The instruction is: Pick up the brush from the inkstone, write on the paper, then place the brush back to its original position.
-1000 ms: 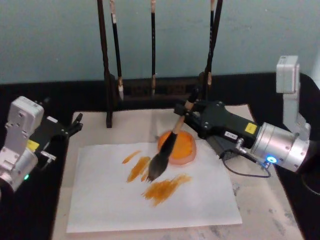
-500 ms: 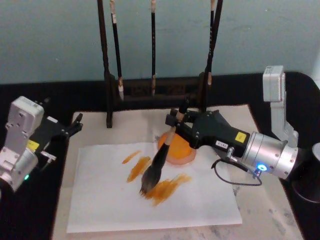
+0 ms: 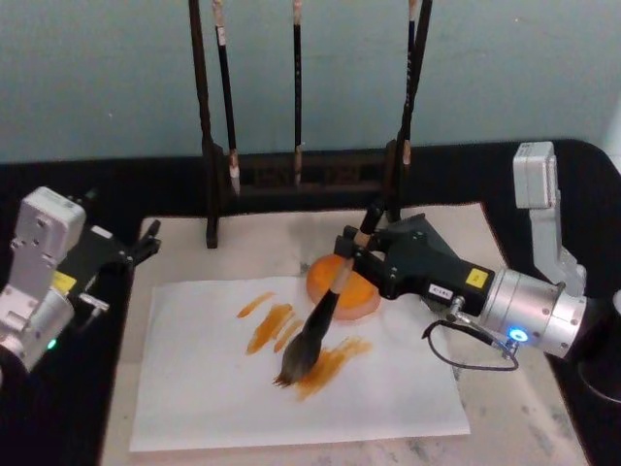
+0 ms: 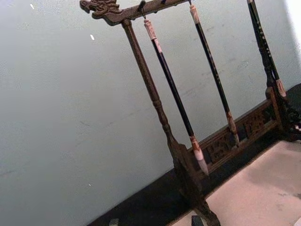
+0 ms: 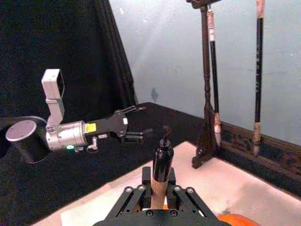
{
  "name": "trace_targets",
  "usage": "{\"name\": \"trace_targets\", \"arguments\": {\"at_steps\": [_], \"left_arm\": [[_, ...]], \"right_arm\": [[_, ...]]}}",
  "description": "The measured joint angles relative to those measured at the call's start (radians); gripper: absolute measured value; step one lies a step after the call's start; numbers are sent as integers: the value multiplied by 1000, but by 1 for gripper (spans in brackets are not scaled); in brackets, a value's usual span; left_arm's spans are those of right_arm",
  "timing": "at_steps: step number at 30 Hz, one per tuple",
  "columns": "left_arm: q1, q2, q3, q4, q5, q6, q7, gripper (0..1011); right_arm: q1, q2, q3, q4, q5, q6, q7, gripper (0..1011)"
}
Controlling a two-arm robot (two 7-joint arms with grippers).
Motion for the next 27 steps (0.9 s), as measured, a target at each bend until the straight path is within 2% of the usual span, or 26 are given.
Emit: {"name": "trace_targets", "arguments": {"at_steps": [27], "left_arm": [[0,0,0,0,0,0,0,1001]], "right_arm": [[-23,45,56,-12,9,7,-34,176]]}}
